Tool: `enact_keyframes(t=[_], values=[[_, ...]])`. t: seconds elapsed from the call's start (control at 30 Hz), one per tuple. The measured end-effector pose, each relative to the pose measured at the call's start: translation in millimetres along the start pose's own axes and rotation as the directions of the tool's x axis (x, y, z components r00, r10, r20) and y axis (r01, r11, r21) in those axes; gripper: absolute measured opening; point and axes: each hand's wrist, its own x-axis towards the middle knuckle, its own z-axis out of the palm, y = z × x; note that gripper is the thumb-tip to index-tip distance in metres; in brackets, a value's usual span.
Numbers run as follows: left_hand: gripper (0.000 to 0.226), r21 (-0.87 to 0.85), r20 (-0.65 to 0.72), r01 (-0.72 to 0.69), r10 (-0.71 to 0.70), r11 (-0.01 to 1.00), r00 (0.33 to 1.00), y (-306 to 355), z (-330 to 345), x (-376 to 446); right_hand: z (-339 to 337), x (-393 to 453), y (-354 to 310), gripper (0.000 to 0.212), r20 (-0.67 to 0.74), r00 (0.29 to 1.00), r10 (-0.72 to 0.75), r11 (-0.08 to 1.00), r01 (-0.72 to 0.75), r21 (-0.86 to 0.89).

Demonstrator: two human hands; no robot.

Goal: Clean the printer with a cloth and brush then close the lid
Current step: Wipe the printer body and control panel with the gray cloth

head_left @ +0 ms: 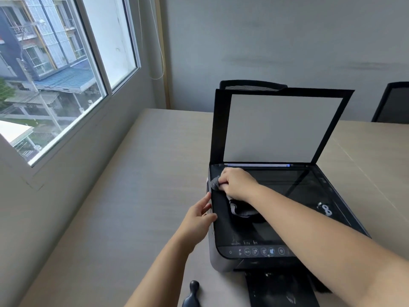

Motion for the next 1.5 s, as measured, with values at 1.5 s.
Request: enact_keyframes(t=[1.5], values=[[0.064,0.036,0.04,-0.047,0.045,0.998,0.998,-2.6,-0.1,-3.7,6.3,34.1,-6.0,0.017,-0.11,0.991,0.077,0.99,-0.089,-0.11]])
